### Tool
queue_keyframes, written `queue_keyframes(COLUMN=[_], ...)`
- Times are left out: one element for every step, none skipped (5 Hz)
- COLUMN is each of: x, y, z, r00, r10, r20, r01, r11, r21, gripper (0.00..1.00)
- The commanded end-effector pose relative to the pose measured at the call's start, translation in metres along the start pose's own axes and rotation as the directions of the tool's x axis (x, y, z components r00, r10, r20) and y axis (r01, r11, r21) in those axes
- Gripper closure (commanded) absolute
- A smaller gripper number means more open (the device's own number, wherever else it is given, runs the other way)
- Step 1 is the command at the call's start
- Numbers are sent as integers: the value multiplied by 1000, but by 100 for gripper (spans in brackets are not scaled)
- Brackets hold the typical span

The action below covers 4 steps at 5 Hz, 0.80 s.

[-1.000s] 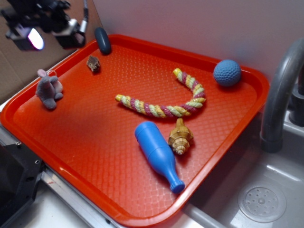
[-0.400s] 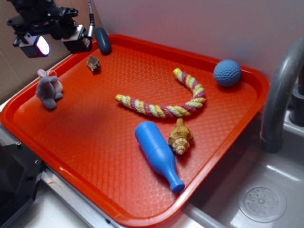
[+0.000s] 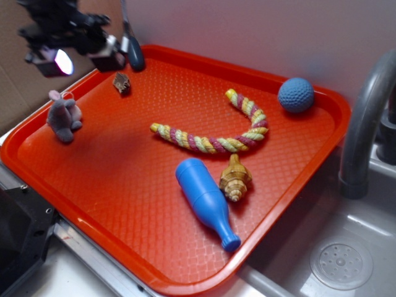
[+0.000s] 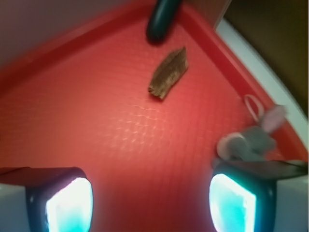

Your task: Grab the wood chip.

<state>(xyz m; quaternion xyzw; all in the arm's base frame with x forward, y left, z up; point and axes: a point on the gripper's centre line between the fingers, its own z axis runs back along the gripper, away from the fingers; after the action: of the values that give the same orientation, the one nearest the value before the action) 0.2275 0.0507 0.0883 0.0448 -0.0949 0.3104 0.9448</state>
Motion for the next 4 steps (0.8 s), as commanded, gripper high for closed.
queue_keyframes(x=[49, 56, 59, 65], y=[22, 25, 24, 20], z=[-19, -29, -36, -40], r00=[993, 990, 990, 987], r10=[116, 134, 140, 155], r20=[33, 38, 36, 40], r01=[-116, -135, -141, -156], r11=[993, 991, 990, 987], r21=[-5, 14, 26, 31], gripper=[0, 0, 0, 0])
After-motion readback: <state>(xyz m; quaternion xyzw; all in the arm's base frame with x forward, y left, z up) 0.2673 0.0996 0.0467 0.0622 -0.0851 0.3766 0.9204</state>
